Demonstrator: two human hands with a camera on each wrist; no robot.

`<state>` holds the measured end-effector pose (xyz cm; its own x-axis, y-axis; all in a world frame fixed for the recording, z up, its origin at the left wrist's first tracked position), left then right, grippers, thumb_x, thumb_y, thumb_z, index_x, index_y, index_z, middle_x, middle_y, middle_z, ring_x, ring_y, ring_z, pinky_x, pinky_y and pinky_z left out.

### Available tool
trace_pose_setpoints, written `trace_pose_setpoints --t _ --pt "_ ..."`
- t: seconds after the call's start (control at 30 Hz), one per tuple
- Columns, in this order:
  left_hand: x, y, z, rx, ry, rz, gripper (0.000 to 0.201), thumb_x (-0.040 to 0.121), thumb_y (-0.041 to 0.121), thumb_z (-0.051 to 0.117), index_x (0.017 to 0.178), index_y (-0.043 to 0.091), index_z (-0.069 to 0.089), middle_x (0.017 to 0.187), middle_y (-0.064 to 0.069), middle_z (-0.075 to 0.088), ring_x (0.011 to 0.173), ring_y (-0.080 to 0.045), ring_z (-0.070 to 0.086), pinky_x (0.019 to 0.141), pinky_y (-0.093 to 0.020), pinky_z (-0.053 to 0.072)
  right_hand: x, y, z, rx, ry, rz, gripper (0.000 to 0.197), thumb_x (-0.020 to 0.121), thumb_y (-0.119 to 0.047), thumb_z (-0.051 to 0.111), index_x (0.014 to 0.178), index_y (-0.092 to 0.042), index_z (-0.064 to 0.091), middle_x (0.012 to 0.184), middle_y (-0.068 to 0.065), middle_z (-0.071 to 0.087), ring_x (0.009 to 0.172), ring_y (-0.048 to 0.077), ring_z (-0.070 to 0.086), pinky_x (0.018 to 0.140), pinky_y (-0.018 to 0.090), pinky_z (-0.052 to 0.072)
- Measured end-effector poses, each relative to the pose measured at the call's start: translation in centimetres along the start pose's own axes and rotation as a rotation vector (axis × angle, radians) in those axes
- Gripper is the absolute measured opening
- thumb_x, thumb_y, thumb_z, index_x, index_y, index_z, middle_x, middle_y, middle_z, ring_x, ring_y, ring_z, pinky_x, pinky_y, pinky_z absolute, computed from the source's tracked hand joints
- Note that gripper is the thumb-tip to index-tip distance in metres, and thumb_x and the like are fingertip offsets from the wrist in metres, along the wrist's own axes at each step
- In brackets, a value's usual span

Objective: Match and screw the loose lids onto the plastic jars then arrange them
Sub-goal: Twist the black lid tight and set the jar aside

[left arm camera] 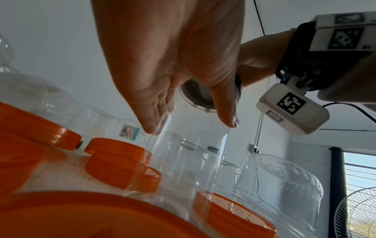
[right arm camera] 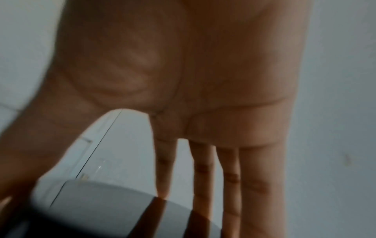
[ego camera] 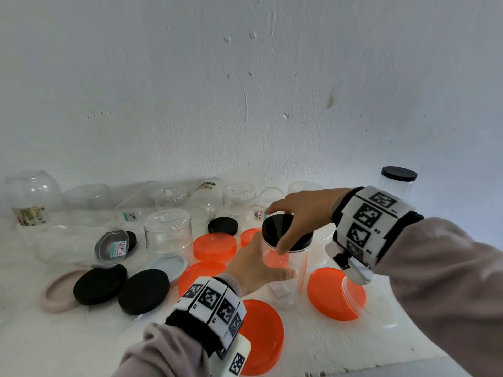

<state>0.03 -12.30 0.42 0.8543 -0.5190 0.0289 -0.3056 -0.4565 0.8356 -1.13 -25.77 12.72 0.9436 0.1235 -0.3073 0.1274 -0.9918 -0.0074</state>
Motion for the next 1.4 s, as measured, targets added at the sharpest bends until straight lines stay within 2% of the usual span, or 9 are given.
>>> trace_pose_setpoints --t 0.13,0.27,0.37,0.43,0.6,0.73,0.97,1.2,1.4 --pt "-0.1 0.1 0.2 -0.013 0.013 0.006 0.092 0.071 0.039 0.080 0.143 0.025 0.025 0.145 0.002 0.043 0.133 -0.015 0.040 0.110 -0.037 0.036 -0.4 0.1 -0.4 0.045 -0.045 -0.077 0.079 0.070 -0.046 0.077 0.135 -0.056 0.034 0.141 -0.016 0.035 0.126 0.011 0.036 0.090 0.029 0.033" --pt "-0.1 0.1 0.2 -0.018 0.005 -0.005 0.090 0.071 0.039 0.080 0.142 0.024 0.026 0.143 0.001 0.044 0.133 -0.017 0.040 0.110 -0.040 0.036 -0.3 0.3 -0.3 0.014 -0.018 -0.070 0.075 0.069 -0.059 0.073 0.135 -0.052 0.038 0.139 -0.016 0.038 0.126 0.013 0.039 0.094 0.032 0.036" --pt "0.0 0.1 0.2 0.003 -0.004 -0.006 0.087 0.072 0.041 0.079 0.141 0.024 0.029 0.140 0.002 0.045 0.129 -0.017 0.042 0.108 -0.039 0.038 0.0 -0.2 0.3 -0.033 0.044 -0.021 0.076 0.069 -0.075 0.061 0.133 -0.038 0.044 0.122 -0.009 0.048 0.097 0.011 0.053 0.079 0.028 0.044" --pt "-0.1 0.2 0.1 0.006 -0.002 -0.007 0.087 0.071 0.043 0.079 0.142 0.025 0.031 0.141 0.003 0.043 0.128 -0.016 0.043 0.107 -0.038 0.039 0.2 -0.5 0.7 -0.048 0.097 0.011 0.076 0.069 -0.079 0.055 0.128 -0.031 0.048 0.106 -0.008 0.048 0.082 0.008 0.050 0.065 0.024 0.039" --pt "-0.2 0.2 0.2 -0.005 0.013 0.001 0.089 0.071 0.041 0.080 0.142 0.023 0.028 0.141 0.002 0.046 0.129 -0.016 0.043 0.109 -0.038 0.038 -0.2 0.2 0.4 0.074 0.007 -0.063 0.080 0.071 -0.057 0.072 0.140 -0.045 0.032 0.138 -0.011 0.039 0.123 0.015 0.041 0.098 0.035 0.039" --pt "-0.2 0.1 0.3 -0.015 0.022 0.006 0.089 0.071 0.039 0.080 0.141 0.024 0.027 0.141 0.003 0.046 0.129 -0.014 0.043 0.109 -0.034 0.037 -0.6 0.4 0.2 0.099 -0.003 -0.122 0.075 0.072 -0.048 0.075 0.136 -0.051 0.036 0.137 -0.016 0.038 0.126 0.012 0.036 0.103 0.036 0.036" --pt "0.0 -0.2 0.3 -0.040 0.019 -0.007 0.088 0.070 0.040 0.081 0.142 0.028 0.031 0.140 0.008 0.043 0.130 -0.014 0.039 0.101 -0.026 0.034 0.1 -0.5 1.7 -0.054 0.144 0.013 0.076 0.075 -0.079 0.045 0.130 -0.027 0.045 0.113 -0.002 0.047 0.100 0.019 0.052 0.079 0.031 0.045" --pt "0.0 0.0 0.4 -0.010 0.036 0.000 0.090 0.070 0.041 0.080 0.141 0.025 0.027 0.140 0.004 0.046 0.128 -0.015 0.044 0.107 -0.036 0.039 -0.3 0.2 0.7 0.111 0.008 -0.143 0.066 0.077 -0.050 0.070 0.135 -0.049 0.040 0.134 -0.013 0.039 0.124 0.012 0.038 0.102 0.036 0.038" --pt "0.0 -0.2 0.4 -0.013 0.025 -0.006 0.085 0.071 0.040 0.080 0.138 0.023 0.030 0.138 0.003 0.047 0.126 -0.015 0.044 0.101 -0.029 0.040 0.1 -0.3 1.1 0.011 0.083 -0.090 0.067 0.079 -0.066 0.058 0.137 -0.038 0.041 0.124 -0.008 0.042 0.111 0.013 0.043 0.094 0.034 0.042"
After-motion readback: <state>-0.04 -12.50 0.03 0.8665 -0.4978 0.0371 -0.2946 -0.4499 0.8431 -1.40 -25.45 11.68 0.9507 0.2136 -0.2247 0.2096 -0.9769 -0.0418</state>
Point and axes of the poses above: each hand's wrist, its own x-axis towards the middle knuckle, its own z-axis out of the palm, y = z × x, the point moved 1 cm from there along x, towards the middle knuckle
